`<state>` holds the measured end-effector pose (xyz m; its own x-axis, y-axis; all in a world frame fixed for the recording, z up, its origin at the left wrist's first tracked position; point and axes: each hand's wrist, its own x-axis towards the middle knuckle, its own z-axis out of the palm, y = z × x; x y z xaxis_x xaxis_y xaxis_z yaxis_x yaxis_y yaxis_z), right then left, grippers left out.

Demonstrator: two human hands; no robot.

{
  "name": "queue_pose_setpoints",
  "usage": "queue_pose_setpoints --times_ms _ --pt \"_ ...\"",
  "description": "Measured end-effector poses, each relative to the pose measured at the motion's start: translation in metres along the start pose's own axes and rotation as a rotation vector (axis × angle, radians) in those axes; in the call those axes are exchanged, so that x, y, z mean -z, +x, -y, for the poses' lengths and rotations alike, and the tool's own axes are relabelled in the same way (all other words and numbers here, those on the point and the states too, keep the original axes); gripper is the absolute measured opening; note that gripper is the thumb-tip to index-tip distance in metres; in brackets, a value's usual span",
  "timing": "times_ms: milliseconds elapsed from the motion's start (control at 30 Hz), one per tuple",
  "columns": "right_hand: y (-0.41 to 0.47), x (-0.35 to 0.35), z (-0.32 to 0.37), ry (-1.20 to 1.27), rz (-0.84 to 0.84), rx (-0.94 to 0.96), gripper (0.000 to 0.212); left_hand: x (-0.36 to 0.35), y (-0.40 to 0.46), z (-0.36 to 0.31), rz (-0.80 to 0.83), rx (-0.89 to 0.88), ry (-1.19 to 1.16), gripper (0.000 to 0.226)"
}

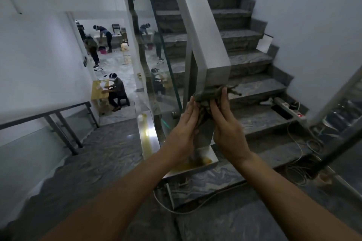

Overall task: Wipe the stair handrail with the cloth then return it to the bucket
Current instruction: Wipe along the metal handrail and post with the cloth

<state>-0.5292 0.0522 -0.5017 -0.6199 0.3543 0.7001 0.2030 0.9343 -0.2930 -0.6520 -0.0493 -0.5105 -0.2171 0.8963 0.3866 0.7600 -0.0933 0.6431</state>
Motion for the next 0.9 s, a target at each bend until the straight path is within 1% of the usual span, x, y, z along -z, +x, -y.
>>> queue_pose_setpoints --times_ms 100,167,267,367,433,500,600,667,733,767,833,867,900 --pt "-0.040 -0.022 -0.003 0.020 0.129 -0.105 0.055 -0.002 -0.021 0.021 0.247 0.095 0.123 0.081" --pt "-0.059 -0.032 -0.004 0.039 0.220 -0.184 0.062 -0.005 -0.031 0.033 0.388 0.121 0.233 0.079" --pt "-0.083 -0.041 -0.005 0.021 0.369 -0.294 0.070 -0.014 -0.039 0.038 0.522 0.159 0.341 0.069" --pt "-0.100 -0.049 -0.006 -0.022 0.520 -0.390 0.072 -0.022 -0.045 0.035 0.627 0.195 0.456 0.069" --pt "-0.105 -0.054 -0.009 -0.057 0.592 -0.425 0.067 -0.028 -0.049 0.036 0.657 0.199 0.516 0.067" --pt "-0.106 -0.056 -0.011 -0.158 0.642 -0.426 0.059 -0.033 -0.055 0.039 0.652 0.201 0.561 0.067" --pt "-0.105 -0.059 -0.003 -0.246 0.648 -0.444 0.050 -0.035 -0.070 0.041 0.619 0.193 0.611 0.068" --pt "-0.107 -0.064 0.007 -0.258 0.648 -0.438 0.053 -0.033 -0.081 0.044 0.577 0.208 0.610 0.069" --pt "-0.106 -0.070 0.024 -0.233 0.651 -0.373 0.056 -0.024 -0.093 0.052 0.544 0.219 0.605 0.071" --pt "-0.105 -0.073 0.032 -0.204 0.654 -0.324 0.053 -0.018 -0.098 0.057 0.535 0.214 0.603 0.077" --pt "-0.104 -0.077 0.044 -0.146 0.698 -0.237 0.053 -0.005 -0.104 0.067 0.519 0.214 0.568 0.098" --pt "-0.102 -0.076 0.044 -0.121 0.718 -0.213 0.055 0.001 -0.105 0.070 0.507 0.234 0.541 0.100" --pt "-0.101 -0.073 0.041 -0.106 0.734 -0.206 0.057 0.005 -0.104 0.072 0.495 0.252 0.529 0.091"
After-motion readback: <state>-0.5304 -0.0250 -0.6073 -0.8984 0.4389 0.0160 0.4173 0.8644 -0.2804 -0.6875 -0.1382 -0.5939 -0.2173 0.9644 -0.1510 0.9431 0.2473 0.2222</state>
